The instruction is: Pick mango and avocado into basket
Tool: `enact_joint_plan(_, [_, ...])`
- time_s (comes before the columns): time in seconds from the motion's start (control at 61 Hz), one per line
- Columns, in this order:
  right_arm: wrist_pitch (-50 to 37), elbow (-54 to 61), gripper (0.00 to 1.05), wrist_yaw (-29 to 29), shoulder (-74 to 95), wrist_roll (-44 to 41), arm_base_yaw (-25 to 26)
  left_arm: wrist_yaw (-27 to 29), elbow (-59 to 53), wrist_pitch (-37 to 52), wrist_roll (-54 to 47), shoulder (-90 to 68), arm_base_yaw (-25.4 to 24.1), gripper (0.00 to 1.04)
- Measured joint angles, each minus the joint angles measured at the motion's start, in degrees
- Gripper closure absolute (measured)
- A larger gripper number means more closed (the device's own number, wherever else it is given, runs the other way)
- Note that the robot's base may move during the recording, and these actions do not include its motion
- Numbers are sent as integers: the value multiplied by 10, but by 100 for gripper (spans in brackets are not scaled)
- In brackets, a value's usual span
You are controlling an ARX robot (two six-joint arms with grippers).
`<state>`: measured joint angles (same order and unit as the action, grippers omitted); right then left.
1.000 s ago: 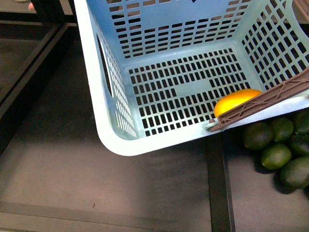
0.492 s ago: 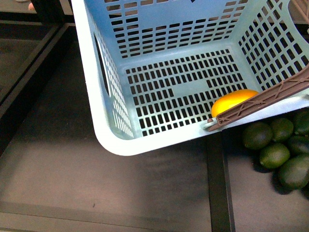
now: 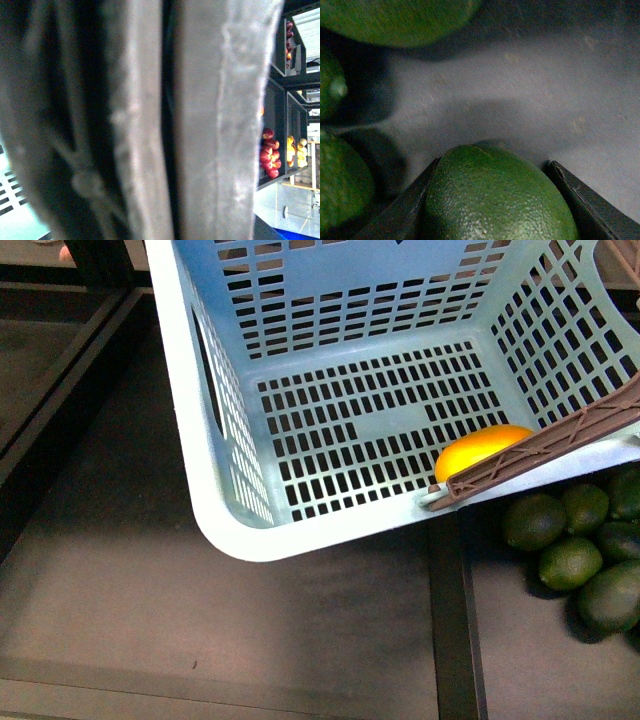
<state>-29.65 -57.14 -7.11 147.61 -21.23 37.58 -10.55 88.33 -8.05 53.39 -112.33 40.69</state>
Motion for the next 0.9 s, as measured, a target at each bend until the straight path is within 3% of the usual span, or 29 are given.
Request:
enact_joint_plan(0.377, [-50, 118, 48, -81, -173, -21, 81, 0, 0, 0, 0, 0, 0, 79])
enact_joint_plan(0.623, [-28, 230, 48, -167, -418, -10, 123, 0, 0, 0, 0, 0, 0, 79])
enact_joint_plan(0.804, [12, 289, 48, -177, -682, 51, 67, 0, 0, 0, 0, 0, 0, 79])
enact_joint_plan(0.902, [23, 290, 48, -120, -806, 103, -17, 0, 0, 0, 0, 0, 0, 79])
